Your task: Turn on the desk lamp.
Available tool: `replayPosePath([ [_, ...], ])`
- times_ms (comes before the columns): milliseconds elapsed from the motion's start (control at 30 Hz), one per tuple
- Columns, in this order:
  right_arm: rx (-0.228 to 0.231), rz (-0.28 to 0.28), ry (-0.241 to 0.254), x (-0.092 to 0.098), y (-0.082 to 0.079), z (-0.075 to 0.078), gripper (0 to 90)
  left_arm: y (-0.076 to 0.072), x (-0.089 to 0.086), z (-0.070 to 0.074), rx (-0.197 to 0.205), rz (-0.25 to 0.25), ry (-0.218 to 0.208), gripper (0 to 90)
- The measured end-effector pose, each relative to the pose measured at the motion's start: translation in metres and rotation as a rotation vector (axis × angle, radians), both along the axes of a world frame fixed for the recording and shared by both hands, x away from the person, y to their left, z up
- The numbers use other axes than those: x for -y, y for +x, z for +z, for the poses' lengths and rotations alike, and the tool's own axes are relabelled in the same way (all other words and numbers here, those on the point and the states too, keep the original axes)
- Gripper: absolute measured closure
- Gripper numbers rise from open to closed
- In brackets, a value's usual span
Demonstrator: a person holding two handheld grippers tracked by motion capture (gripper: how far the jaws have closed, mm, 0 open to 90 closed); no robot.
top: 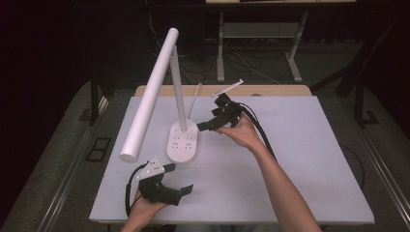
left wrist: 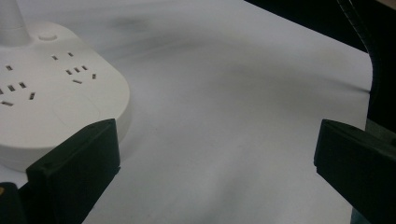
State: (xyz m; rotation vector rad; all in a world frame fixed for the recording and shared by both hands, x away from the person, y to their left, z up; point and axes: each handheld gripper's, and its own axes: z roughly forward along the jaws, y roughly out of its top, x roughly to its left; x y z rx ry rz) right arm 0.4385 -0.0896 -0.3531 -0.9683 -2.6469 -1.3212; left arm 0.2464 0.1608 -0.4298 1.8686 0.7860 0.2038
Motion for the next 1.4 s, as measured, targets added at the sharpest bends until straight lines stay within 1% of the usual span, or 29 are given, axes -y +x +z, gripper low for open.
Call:
replayPosePath([
  [67, -0.001, 0.003, 0.009, -0.003, 0.003, -0.004, 0.9, 0.000, 0.000, 0.000, -0.001, 0.001, -0.004, 0.0],
  [133, -0.006, 0.004, 0.011, -0.004, 0.004, -0.006, 0.9, 0.000, 0.000, 0.000, 0.001, 0.000, 0.002, 0.0],
  [167, -0.009, 0.004, 0.018, -0.007, 0.007, -0.011, 0.9, 0.000, -0.001, 0.000, 0.000, -0.001, 0.004, 0.0],
  [300, -0.014, 0.001, 0.024, -0.012, 0.011, -0.019, 0.9, 0.000, -0.001, 0.000, -0.001, 0.004, 0.002, 0.0],
  [400, -0.010, -0.002, 0.020, -0.014, 0.013, -0.020, 0.9, 0.000, -0.001, 0.000, -0.001, 0.003, 0.003, 0.0],
  [433, -0.015, 0.007, 0.022, -0.017, 0.015, -0.022, 6.7, 0.000, -0.001, 0.000, -0.001, 0.001, 0.001, 0.0],
  [500, 0.004, 0.009, 0.017, -0.019, 0.016, -0.023, 7.9, 0.000, -0.001, 0.000, 0.002, -0.004, 0.004, 0.0],
  [533, 0.003, 0.004, 0.019, -0.020, 0.017, -0.024, 9.0, 0.000, -0.001, 0.000, 0.002, -0.005, 0.004, 0.0],
  [567, 0.006, 0.001, 0.015, -0.021, 0.018, -0.025, 16.1, 0.000, -0.001, 0.000, 0.002, -0.005, 0.005, 0.0],
  [633, 0.025, 0.000, 0.011, -0.022, 0.019, -0.026, 17.9, 0.000, 0.000, 0.000, 0.000, -0.007, 0.005, 0.0],
  [700, 0.026, -0.004, 0.012, -0.024, 0.021, -0.028, 23.4, 0.000, 0.000, 0.000, 0.002, -0.009, 0.006, 0.0],
  [1000, 0.005, -0.005, 0.001, -0.028, 0.027, -0.038, 41.6, 0.000, 0.000, 0.000, 0.000, -0.013, 0.007, 0.0],
  [1033, 0.005, -0.005, 0.001, -0.028, 0.027, -0.038, 41.6, 0.000, 0.000, 0.000, 0.001, -0.012, 0.007, 0.0],
  [1067, -0.001, -0.008, 0.001, -0.028, 0.029, -0.040, 45.7, 0.000, 0.000, 0.000, 0.000, -0.011, 0.008, 0.0],
  [1133, -0.001, -0.018, -0.003, -0.029, 0.030, -0.042, 50.8, 0.001, 0.000, 0.000, 0.001, -0.008, 0.006, 0.0],
  [1333, -0.038, -0.027, 0.020, -0.028, 0.034, -0.048, 65.2, 0.001, -0.003, 0.001, 0.005, 0.000, 0.007, 0.0],
  [1367, -0.039, -0.027, 0.022, -0.029, 0.035, -0.050, 67.7, 0.002, -0.005, 0.001, 0.005, 0.012, 0.002, 0.0],
  [1400, -0.039, -0.025, 0.023, -0.029, 0.035, -0.051, 70.7, 0.002, -0.005, 0.001, 0.005, 0.012, 0.002, 0.0],
])
